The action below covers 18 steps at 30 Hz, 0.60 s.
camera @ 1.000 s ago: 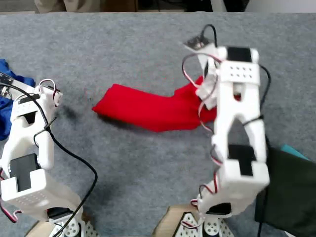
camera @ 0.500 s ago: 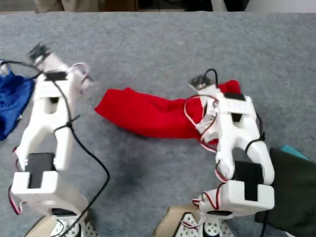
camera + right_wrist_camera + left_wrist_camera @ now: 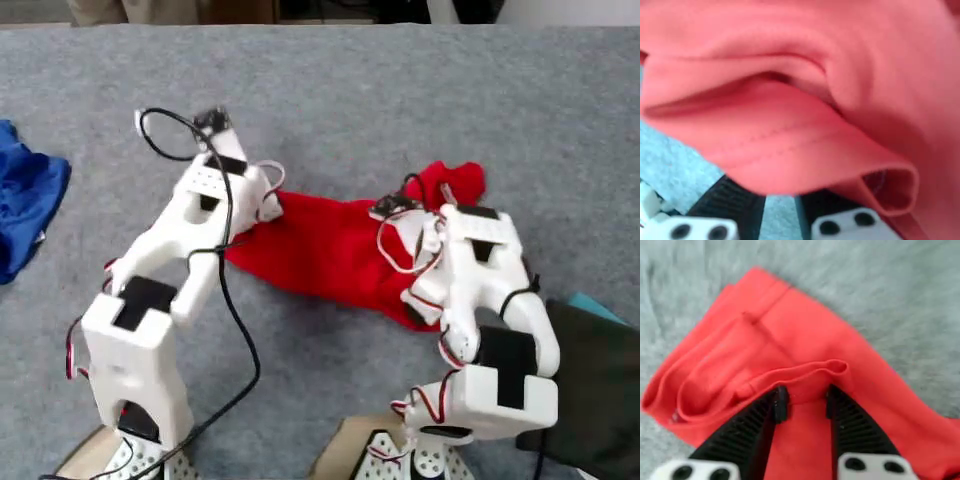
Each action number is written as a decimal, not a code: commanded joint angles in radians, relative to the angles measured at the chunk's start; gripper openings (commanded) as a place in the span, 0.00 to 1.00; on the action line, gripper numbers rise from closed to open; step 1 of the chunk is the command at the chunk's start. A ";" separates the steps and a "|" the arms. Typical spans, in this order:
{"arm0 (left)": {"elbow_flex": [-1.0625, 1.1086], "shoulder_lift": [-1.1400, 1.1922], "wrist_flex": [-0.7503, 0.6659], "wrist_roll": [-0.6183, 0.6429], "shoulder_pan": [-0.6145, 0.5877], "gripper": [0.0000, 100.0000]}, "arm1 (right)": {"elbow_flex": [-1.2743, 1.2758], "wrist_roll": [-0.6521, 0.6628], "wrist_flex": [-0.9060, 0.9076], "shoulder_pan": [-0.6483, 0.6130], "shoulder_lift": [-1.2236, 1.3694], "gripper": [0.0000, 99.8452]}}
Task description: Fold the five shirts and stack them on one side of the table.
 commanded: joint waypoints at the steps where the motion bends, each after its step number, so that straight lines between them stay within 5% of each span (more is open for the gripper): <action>1: -0.052 0.028 0.152 -0.011 -0.011 0.14 | -0.007 0.052 0.002 0.059 -0.053 0.00; 11: -0.273 0.028 0.566 -0.269 -0.017 0.03 | -0.035 0.052 -0.081 0.104 -0.002 0.00; 18: -0.215 0.027 0.666 -0.411 -0.026 0.02 | -0.157 0.034 -0.077 0.104 0.170 0.00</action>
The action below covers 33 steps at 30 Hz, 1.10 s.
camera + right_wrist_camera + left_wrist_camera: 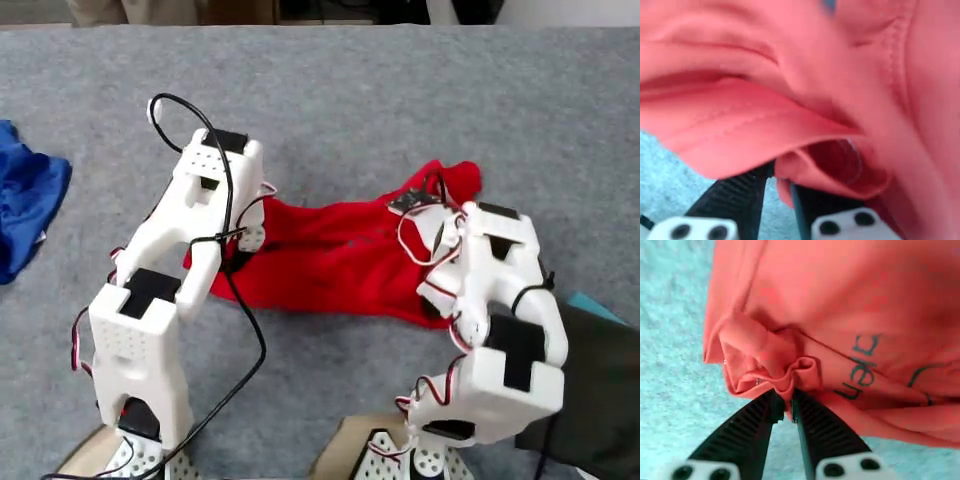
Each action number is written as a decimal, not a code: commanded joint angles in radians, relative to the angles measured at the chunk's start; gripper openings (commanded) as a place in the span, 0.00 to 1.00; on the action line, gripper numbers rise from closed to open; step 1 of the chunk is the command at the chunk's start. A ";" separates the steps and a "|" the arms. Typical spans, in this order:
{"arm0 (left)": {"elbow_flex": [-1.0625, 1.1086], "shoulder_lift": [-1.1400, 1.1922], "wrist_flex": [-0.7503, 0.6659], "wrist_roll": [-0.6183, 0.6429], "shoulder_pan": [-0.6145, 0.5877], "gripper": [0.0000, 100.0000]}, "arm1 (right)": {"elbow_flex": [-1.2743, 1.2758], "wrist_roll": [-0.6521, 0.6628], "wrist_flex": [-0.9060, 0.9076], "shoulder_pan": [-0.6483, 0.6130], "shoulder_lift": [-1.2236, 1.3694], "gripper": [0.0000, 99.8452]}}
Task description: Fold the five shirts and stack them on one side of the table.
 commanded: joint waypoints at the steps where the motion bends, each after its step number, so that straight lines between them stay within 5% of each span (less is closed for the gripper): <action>1: 0.026 -0.022 0.038 -0.061 -0.015 0.02 | -0.097 -0.028 0.003 0.021 0.073 0.00; 11: 0.292 -0.427 0.054 -0.161 -0.003 0.02 | -0.130 -0.032 0.026 0.038 0.093 0.00; 23: 0.749 -0.857 0.061 -0.485 -0.015 0.02 | -0.130 -0.031 0.025 0.036 0.094 0.00; 33: 0.651 -0.960 0.055 -0.446 -0.193 0.19 | -0.130 -0.031 0.023 0.035 0.096 0.00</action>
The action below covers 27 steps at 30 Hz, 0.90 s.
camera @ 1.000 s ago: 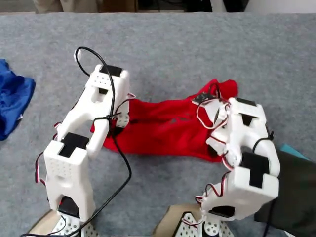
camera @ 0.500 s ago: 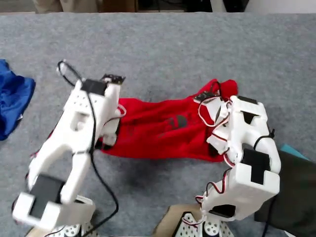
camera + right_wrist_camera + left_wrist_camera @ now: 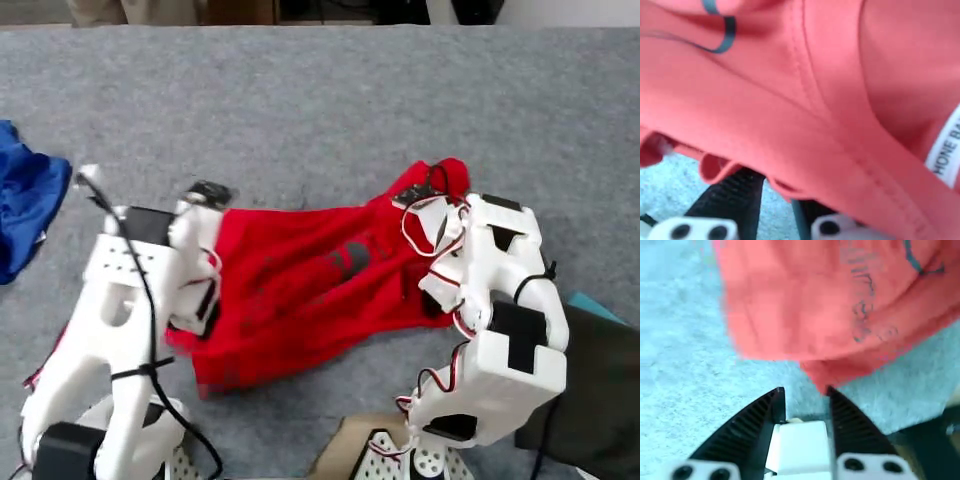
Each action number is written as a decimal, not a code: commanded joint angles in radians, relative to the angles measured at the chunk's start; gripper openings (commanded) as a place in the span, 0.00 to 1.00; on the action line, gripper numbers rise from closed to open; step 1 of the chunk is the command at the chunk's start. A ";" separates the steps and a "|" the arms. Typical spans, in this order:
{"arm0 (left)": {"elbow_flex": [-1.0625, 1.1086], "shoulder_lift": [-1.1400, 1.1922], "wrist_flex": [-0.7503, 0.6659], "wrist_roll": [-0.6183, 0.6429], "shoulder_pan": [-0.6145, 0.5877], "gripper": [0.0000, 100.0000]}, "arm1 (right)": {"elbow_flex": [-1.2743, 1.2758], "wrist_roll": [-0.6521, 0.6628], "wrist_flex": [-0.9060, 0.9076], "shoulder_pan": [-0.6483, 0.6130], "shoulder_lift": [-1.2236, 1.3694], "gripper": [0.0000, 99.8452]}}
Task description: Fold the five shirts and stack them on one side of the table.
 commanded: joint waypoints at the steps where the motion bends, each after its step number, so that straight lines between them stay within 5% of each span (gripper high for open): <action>1: -0.110 -0.039 0.014 0.021 -0.084 0.19 | -0.054 -0.014 -0.017 0.022 0.018 0.00; 12: -0.092 0.116 -0.069 0.137 -0.006 0.20 | -0.054 -0.014 -0.017 0.021 0.018 0.00; 21: -0.041 0.223 0.071 -0.210 -0.091 0.11 | -0.054 -0.014 -0.017 0.022 0.019 0.00; 27: 0.051 0.226 -0.149 -0.153 -0.089 0.14 | -0.054 -0.014 -0.025 0.022 0.019 0.01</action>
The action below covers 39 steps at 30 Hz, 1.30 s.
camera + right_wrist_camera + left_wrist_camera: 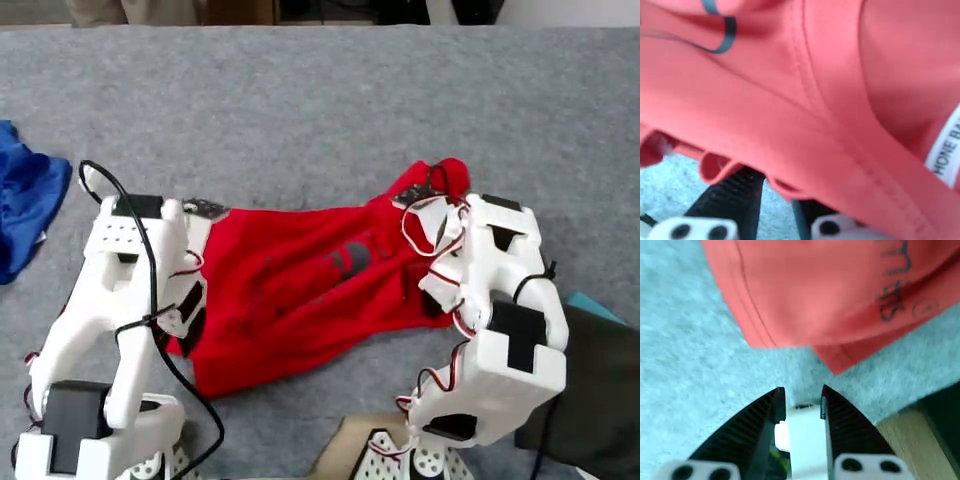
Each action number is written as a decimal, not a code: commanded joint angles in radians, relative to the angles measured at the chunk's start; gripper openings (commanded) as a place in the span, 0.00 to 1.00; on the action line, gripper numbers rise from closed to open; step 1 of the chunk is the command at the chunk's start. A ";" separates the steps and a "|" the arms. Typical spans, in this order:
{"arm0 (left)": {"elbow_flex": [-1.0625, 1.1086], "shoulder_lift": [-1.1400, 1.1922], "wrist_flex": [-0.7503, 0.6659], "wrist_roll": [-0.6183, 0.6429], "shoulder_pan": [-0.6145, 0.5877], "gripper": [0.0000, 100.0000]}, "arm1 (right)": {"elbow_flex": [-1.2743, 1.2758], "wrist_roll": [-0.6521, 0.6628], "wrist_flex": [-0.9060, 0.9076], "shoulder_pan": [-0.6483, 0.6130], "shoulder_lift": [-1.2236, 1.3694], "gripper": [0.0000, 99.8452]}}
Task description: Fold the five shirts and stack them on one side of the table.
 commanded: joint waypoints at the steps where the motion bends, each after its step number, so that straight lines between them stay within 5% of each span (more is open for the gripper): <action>1: 0.014 0.001 -0.155 0.060 -0.006 0.15 | -0.054 -0.014 -0.025 0.024 0.018 0.01; 10: -0.021 0.272 -0.491 0.230 -0.008 0.16 | -0.054 -0.014 -0.029 0.025 0.018 0.01; 19: -0.448 0.568 -0.448 0.388 -0.009 0.16 | -0.054 -0.014 -0.029 0.025 0.018 0.01; 30: -0.887 0.677 -0.296 0.388 -0.006 0.16 | -0.054 -0.014 -0.029 0.025 0.018 0.01; 39: -0.988 0.825 -0.279 0.453 0.031 0.16 | -0.054 -0.014 -0.031 0.025 0.018 0.01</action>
